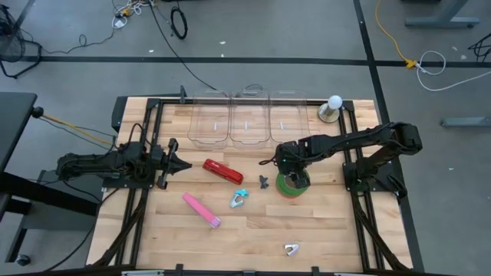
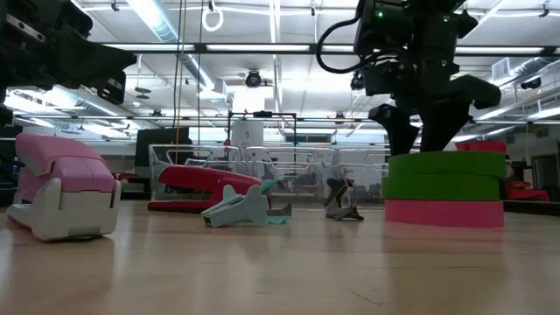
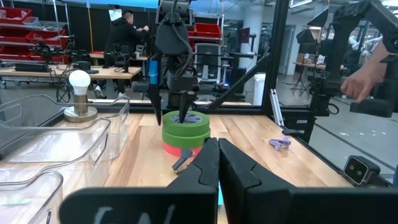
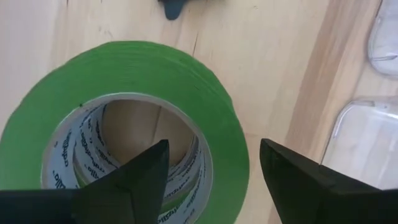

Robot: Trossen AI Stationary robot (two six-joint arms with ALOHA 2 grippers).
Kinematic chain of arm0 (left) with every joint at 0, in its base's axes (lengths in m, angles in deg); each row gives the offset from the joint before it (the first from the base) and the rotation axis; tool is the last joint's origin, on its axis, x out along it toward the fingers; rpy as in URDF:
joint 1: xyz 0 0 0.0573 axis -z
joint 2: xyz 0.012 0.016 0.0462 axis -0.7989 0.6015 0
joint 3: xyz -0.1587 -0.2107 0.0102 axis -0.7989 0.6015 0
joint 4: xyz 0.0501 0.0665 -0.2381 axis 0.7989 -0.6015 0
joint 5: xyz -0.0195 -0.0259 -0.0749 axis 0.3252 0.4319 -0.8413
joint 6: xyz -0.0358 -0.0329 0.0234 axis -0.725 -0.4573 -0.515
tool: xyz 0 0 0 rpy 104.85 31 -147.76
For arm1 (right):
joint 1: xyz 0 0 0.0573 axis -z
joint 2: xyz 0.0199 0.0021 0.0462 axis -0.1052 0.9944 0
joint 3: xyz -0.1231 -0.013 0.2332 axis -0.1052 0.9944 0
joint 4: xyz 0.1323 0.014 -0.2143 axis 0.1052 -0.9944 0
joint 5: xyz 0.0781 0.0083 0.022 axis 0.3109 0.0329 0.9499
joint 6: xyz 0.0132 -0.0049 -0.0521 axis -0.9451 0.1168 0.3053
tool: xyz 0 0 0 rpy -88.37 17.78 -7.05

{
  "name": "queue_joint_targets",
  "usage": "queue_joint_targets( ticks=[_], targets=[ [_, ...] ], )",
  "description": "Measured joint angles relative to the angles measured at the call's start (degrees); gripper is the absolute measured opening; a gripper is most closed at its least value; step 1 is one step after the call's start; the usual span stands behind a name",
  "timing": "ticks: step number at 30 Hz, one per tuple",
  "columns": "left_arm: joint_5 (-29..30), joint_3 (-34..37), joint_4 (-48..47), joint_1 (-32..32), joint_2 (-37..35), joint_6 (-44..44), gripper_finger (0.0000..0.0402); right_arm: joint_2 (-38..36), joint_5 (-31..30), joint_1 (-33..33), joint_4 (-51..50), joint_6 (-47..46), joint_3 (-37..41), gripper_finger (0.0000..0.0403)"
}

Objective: Pick and place Stapler, Stapler remover, tape
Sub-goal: Put the top green tape into the right transparent bin

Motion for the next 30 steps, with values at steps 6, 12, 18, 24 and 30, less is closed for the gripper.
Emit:
queue_joint_targets(
  ticks=[6, 12, 18, 24, 30],
  targets=[
    [0.0, 0.0, 0.01, -0.01, 0.02, 0.0, 0.0003, 0.0, -0.33, -0.01, 0.18, -0.04, 0.42, 0.0251],
    [0.0, 0.0, 0.02, 0.0, 0.02, -0.02, 0.0003, 0.0, -0.39, -0.01, 0.28, -0.22, 0.42, 0.0227],
    [0.0, 0.0, 0.0, 0.0, 0.0, 0.0, 0.0003, 0.0, -0.39, 0.0, 0.28, -0.25, 0.44, 0.0191],
    [0.0, 0.0, 0.01, -0.02, 0.01, -0.02, 0.0003, 0.0, -0.53, 0.01, 0.3, -0.24, 0.44, 0.0162],
    [0.0, 0.0, 0.02, 0.0, 0.02, 0.0, 0.0003, 0.0, -0.72, 0.01, 0.32, -0.24, 0.44, 0.0143]
  ],
)
